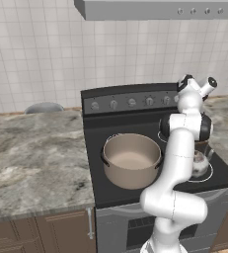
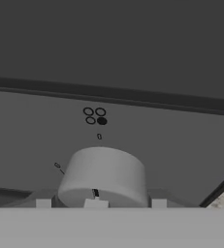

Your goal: Pick the kettle from the cabinet and place it on a stove burner. Then pick the pot from the counter and place it on another stove burner. Finally, turn both burners on.

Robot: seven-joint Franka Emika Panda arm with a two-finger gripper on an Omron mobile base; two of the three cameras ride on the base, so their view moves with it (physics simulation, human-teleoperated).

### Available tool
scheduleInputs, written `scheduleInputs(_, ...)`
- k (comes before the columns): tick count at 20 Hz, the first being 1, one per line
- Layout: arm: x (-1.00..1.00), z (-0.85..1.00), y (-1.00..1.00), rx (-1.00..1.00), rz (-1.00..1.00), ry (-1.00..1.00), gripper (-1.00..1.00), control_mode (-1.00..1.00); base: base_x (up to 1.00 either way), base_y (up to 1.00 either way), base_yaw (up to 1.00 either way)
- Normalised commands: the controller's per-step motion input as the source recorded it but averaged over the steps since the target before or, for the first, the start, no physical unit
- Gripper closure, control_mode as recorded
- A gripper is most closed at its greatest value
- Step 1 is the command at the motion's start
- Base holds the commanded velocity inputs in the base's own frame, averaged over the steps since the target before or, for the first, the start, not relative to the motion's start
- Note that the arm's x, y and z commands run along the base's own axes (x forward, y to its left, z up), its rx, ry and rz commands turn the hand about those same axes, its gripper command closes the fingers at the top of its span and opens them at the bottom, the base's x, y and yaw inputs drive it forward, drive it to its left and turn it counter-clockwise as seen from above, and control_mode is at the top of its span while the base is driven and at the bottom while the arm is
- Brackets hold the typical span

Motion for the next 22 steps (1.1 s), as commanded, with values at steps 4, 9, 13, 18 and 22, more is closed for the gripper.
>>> scheduleInputs(4,0.04,0.00,0.05,0.00,0.00,0.00,1.00,-1.00,0.00,0.00,0.00)
scheduleInputs(9,0.00,0.00,0.05,-0.11,0.03,0.00,1.00,-1.00,0.00,0.00,0.00)
scheduleInputs(13,0.00,0.00,0.07,-0.25,0.08,0.00,1.00,-1.00,0.00,0.00,0.00)
scheduleInputs(18,-0.04,0.00,0.15,-0.26,0.04,-0.02,1.00,-1.00,0.00,0.00,0.00)
scheduleInputs(22,-0.06,0.00,0.16,-0.25,0.02,0.00,1.00,-1.00,0.00,0.00,0.00)
